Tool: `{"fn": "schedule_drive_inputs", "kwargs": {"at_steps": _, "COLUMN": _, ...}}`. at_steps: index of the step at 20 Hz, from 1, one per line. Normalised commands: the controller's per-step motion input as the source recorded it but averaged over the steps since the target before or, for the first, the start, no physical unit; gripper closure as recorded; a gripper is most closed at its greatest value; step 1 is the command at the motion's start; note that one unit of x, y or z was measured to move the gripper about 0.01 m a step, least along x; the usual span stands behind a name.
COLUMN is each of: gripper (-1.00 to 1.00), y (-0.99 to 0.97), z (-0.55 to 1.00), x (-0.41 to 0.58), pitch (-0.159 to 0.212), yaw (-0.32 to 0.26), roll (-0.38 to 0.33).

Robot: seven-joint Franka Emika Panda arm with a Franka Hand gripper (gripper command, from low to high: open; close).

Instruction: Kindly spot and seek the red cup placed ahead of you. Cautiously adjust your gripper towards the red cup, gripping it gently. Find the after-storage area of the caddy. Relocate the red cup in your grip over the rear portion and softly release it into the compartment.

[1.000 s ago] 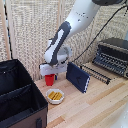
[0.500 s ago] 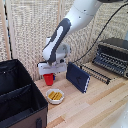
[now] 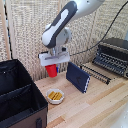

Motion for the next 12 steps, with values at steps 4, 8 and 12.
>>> {"fn": "schedule_drive_inputs", "kwargs": {"at_steps": 4, "gripper": 1.00, "y": 0.38, "z": 0.71, "x": 0.131, "pitch": 0.115, "yaw": -0.036, "roll": 0.000}}
{"fn": "schedule_drive_inputs", "kwargs": {"at_steps": 8, "gripper": 1.00, "y": 0.58, "z": 0.73, "x": 0.129, "pitch": 0.091, "yaw": -0.003, "roll": 0.000}}
{"fn": "schedule_drive_inputs", "kwargs": {"at_steps": 12, "gripper": 1.00, "y": 0.74, "z": 0.74, "x": 0.154, "pitch": 0.079, "yaw": 0.000, "roll": -0.011}}
